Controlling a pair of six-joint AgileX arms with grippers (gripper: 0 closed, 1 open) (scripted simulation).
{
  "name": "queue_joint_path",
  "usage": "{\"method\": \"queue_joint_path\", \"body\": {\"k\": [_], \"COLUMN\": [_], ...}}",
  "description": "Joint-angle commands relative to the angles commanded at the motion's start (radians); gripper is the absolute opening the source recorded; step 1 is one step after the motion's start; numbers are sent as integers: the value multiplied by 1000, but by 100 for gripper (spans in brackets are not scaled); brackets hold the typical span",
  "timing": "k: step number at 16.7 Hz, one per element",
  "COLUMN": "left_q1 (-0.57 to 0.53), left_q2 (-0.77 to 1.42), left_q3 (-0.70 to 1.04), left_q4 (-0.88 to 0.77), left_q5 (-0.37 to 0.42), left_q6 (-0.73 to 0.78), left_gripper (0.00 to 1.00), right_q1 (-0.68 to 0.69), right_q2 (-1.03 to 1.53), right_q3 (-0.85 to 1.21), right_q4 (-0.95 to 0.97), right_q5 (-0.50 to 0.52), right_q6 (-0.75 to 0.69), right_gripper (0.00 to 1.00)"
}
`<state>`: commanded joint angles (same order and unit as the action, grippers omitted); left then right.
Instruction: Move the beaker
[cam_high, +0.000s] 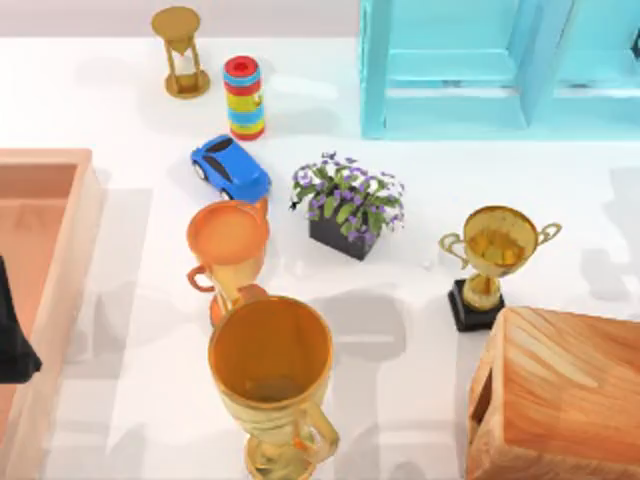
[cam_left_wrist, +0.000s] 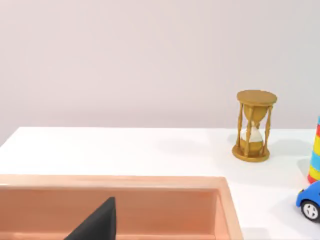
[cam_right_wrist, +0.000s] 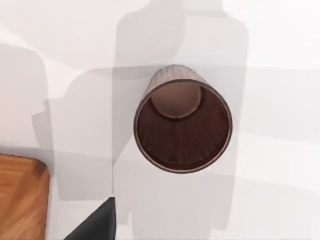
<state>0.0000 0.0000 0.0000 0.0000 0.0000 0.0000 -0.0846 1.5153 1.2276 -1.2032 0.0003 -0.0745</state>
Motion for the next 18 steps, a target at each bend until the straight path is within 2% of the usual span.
{"method": "queue_joint_path", "body": {"k": [4,11,18], "left_q1": [0,0,0], "left_q2": [0,0,0], "left_q3": [0,0,0], "left_q4": [0,0,0], "left_q5": [0,0,0], "left_q6": [0,0,0], "left_gripper": [100,100,100], "right_q1": [-4,-1,-1], "right_q2": [82,84,152], "right_q3": [66,51,-151], "right_q4": [-65,-49,231], "right_q5": [0,0,0], "right_q6": [-4,-2,1], "right_gripper": [100,100,100]}}
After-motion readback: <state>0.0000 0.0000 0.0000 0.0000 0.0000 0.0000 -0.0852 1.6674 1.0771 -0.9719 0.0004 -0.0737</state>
